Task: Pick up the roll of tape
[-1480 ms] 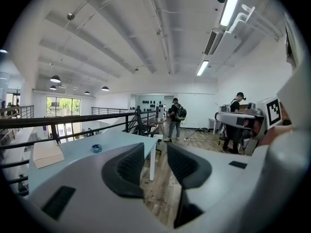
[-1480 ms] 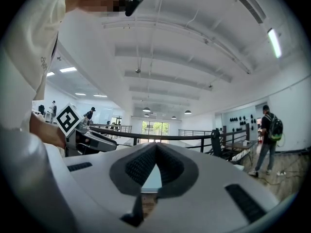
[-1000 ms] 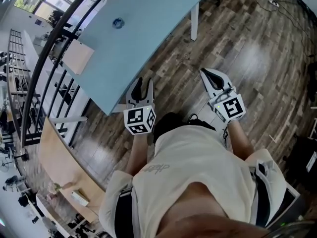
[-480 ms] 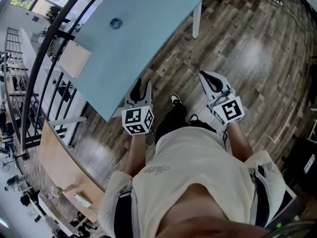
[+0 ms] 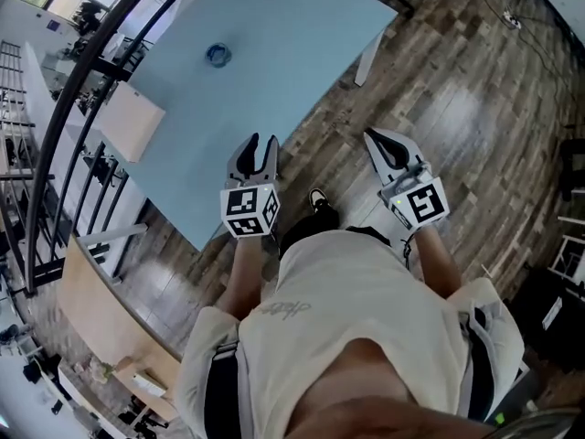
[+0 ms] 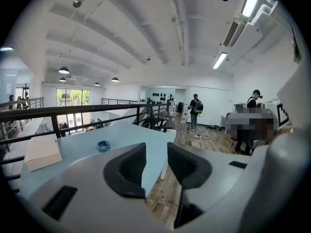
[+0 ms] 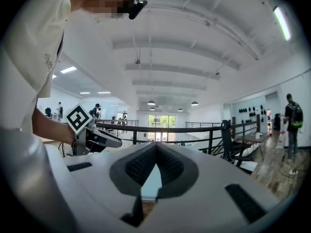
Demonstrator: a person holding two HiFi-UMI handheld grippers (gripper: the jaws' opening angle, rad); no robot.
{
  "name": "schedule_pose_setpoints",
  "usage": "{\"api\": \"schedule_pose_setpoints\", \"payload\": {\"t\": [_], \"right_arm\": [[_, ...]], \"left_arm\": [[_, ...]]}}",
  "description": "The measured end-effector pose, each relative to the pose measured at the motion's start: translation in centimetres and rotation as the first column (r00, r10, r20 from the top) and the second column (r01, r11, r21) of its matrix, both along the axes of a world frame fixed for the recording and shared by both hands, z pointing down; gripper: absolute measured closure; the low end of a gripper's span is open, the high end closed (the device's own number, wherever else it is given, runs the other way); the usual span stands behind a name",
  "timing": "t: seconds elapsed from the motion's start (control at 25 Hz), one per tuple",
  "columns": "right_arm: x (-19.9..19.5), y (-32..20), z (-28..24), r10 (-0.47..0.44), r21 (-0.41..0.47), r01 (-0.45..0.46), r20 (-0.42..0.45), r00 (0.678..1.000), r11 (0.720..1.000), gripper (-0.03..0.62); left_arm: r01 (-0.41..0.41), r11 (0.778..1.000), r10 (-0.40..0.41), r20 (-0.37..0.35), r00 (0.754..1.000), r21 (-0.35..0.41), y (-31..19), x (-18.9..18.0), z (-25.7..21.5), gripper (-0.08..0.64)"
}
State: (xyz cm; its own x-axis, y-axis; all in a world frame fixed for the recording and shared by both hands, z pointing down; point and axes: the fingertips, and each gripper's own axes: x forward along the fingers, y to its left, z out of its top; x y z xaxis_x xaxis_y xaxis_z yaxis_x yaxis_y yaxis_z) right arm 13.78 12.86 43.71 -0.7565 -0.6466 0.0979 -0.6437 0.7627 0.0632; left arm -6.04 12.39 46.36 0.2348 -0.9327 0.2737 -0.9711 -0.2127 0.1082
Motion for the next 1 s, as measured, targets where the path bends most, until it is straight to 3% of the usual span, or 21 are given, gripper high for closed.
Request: {"api": "schedule_pose_setpoints", "payload": {"t": [0.2, 0.44, 0.68, 1.0], "right_arm": [[-2.8, -2.7, -0.4, 0.0, 0.019, 0.001, -0.013, 1.0, 1.0, 0.584], [-4.1, -4.5, 0.0, -0.009, -0.011, 0.009, -0.035, 0.999, 1.0, 0.584], [-5.8, -6.9, 0.7, -0.067, -0.034, 0.066, -0.043, 0.997, 0.997, 0.584], [-8.0, -14.9, 0.8, -0.184, -0.04, 0.183, -0.001, 0.983, 0.982, 0.584]], "left_arm": [[0.009, 1.0, -0.008, -0.013, 1.0, 0.026, -3.5, -3.3, -0.3, 0.413], [0.003, 1.0, -0.002, -0.047, 0.999, 0.017, -5.4, -3.9, -0.2, 0.413], [0.037, 0.999, -0.038, -0.04, 0.998, -0.023, -7.2, -4.7, 0.9, 0.413], [0.122, 0.992, -0.123, -0.028, 0.992, -0.036, -12.0, -4.7, 0.3, 0.413]]}}
